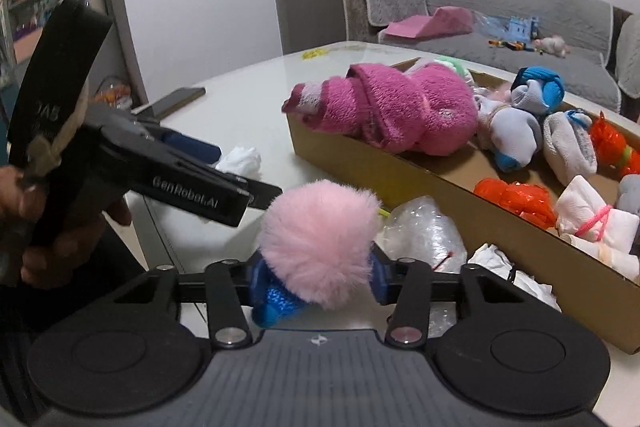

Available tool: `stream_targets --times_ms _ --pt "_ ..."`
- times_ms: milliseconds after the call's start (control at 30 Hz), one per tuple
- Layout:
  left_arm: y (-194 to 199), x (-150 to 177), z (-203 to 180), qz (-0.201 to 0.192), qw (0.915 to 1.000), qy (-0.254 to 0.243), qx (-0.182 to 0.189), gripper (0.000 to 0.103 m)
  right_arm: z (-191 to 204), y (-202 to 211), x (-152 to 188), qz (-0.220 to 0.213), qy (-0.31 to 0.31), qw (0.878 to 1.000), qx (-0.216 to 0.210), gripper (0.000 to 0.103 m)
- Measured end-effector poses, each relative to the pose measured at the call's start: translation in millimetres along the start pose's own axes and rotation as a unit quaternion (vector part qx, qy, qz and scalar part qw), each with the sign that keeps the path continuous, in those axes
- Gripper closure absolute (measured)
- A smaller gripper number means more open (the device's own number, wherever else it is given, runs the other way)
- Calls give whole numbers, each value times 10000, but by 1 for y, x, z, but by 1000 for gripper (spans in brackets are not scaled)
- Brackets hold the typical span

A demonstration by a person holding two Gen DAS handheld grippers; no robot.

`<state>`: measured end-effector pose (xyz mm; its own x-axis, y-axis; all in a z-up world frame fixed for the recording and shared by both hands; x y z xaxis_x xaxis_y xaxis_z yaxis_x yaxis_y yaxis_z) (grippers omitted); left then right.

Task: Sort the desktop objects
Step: 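Grasp the pink fluffy pom-pom with right gripper while left grasps white black-banded sock, then carry the pom-pom and white sock over the tray and open both grippers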

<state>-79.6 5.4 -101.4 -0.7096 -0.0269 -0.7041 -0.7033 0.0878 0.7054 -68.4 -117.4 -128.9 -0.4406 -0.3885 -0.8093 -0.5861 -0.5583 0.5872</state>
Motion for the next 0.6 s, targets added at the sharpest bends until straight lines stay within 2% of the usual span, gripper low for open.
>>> stream_targets --times_ms 33,100,133,167,200,433,600 --pt "0 -1 0 -6 10000 29 76 23 -1 0 0 -39 -43 10000 10 65" --pt "2 -2 0 -38 9999 6 158 47 -2 0 -1 -126 -156 9998 1 68" --pt "3 -3 -1 -38 9998 -5 209 54 -7 0 -1 -179 -193 9997 -18 69" --pt "3 -4 -1 -28 9997 -11 241 72 -8 1 -1 -246 -230 9994 -30 69" --pt "4 -4 -1 -11 9996 4 276 77 -9 4 -2 -314 -277 9991 -37 69" --pt "13 -4 0 -19 9989 173 431 82 -18 31 -15 -716 -497 9961 -128 70" --pt "34 -13 -4 -209 9987 98 457 82 -37 58 -30 -983 -667 9929 -74 70"
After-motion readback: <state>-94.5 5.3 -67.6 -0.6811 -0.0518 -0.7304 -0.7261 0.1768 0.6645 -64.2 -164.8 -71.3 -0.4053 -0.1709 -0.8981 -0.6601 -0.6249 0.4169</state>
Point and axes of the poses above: each gripper's, at about its wrist camera, not at the fingertips, and y roughly against the way its jaws point, z to its left, x to its underside, the point moved 4 cm from there along -y, roughly the way its jaws point, and after that the axes turned 9 degrees about x, right-handed, at the moved point
